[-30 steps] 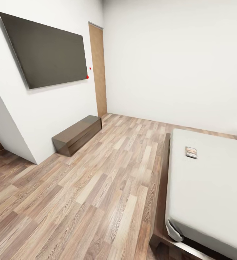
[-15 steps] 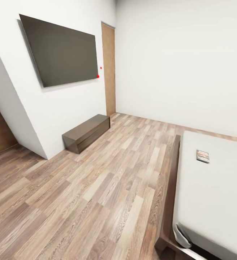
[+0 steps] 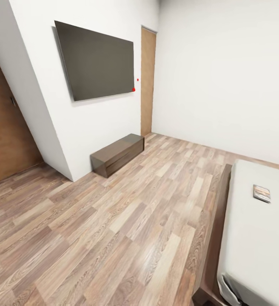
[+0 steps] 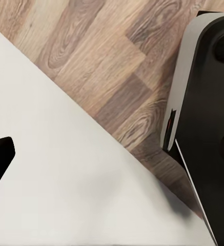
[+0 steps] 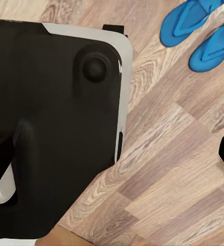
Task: In the bedroom, move the book from the bed onto either nightstand, and place the two sandals side by side next to the bed.
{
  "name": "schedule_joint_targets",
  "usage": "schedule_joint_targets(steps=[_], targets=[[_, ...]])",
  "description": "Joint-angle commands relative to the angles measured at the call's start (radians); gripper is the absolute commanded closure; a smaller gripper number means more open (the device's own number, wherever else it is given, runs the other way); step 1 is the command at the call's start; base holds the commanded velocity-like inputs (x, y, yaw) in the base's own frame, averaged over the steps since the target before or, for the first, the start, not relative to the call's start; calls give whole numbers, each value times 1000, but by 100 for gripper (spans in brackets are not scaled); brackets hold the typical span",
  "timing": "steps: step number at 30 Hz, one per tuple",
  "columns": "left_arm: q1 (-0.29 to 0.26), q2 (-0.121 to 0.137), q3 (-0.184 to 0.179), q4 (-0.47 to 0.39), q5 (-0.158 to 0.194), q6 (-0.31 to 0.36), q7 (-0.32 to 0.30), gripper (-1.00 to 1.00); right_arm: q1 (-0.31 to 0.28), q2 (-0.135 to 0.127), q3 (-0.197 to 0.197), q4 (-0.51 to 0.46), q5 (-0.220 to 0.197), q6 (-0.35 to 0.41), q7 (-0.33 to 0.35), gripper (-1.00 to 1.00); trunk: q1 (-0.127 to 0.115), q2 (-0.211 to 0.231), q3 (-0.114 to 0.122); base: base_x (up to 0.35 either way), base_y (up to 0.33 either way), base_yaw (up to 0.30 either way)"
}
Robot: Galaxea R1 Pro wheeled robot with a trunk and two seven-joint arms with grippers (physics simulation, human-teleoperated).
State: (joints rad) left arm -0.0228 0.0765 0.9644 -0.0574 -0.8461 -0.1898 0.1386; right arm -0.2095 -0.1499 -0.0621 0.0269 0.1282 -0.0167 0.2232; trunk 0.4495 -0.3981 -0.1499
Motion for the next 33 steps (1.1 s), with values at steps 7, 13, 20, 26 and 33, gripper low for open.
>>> schedule_joint_targets(steps=[7,13,20,26,33], targets=[[-1,0,7,2,-11,-5,6,-100,-1,1,-8,2,10,-2,2,-100,1,-2,-2,0,0,276],[-1,0,7,2,-11,-5,6,-100,-2,2,-8,2,10,-2,2,-100,1,-2,-2,0,0,277],[0,0,7,2,-11,-5,6,-100,-2,2,-8,2,10,-2,2,-100,1,-2,-2,0,0,278],[0,0,7,2,-10,-5,6,-100,-1,3,-8,2,10,-2,2,-100,1,-2,-1,0,0,275],[0,-2,7,2,-11,-5,6,-100,-1,3,-8,2,10,-2,2,-100,1,-2,4,0,0,231]])
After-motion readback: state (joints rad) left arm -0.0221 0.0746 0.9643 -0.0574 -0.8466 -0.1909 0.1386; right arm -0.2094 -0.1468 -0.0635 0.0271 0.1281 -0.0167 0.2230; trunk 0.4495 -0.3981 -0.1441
